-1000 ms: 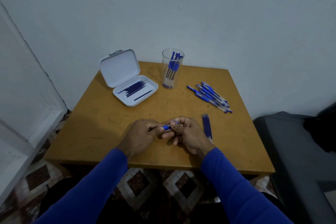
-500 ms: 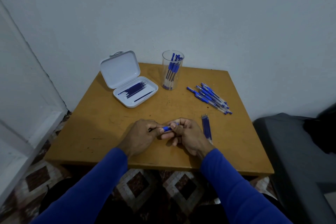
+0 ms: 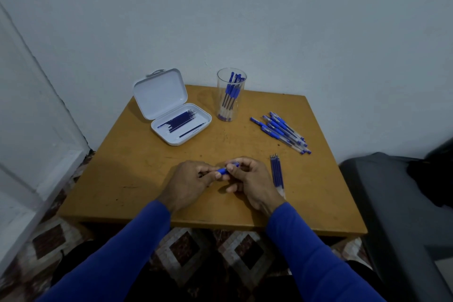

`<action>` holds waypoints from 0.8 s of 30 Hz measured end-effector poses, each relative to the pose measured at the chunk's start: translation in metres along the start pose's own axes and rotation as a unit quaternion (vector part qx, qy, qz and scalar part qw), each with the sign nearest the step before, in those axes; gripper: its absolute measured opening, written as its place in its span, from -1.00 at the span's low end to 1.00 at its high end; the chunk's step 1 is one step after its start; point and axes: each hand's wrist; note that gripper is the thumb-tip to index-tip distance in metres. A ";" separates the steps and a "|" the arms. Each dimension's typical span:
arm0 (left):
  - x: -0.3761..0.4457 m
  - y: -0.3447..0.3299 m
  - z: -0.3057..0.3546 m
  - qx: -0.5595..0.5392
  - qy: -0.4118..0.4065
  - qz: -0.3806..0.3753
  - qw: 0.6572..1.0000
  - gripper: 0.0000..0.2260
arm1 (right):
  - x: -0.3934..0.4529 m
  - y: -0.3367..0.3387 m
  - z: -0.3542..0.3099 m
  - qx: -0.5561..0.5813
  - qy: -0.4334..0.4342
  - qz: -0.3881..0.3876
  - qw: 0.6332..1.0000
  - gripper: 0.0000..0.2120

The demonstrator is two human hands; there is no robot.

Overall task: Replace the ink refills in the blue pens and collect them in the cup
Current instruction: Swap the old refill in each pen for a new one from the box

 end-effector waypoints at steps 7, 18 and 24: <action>0.001 -0.001 -0.005 -0.010 -0.003 -0.013 1.000 -0.89 | 0.002 0.004 0.002 0.019 -0.021 -0.032 0.999 -0.84; 0.002 0.001 -0.006 -0.027 -0.009 -0.021 0.999 -0.88 | -0.001 0.004 0.000 0.037 -0.029 -0.052 0.998 -0.83; 0.001 0.002 -0.005 -0.026 -0.016 -0.013 0.999 -0.86 | -0.006 0.004 -0.006 0.053 -0.030 -0.038 0.997 -0.86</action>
Point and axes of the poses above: each hand's wrist, its own x-axis towards the middle knuckle, its own y-axis out of the back of the hand, z = x × y, and after that the axes turned 9 degrees about z, right-handed
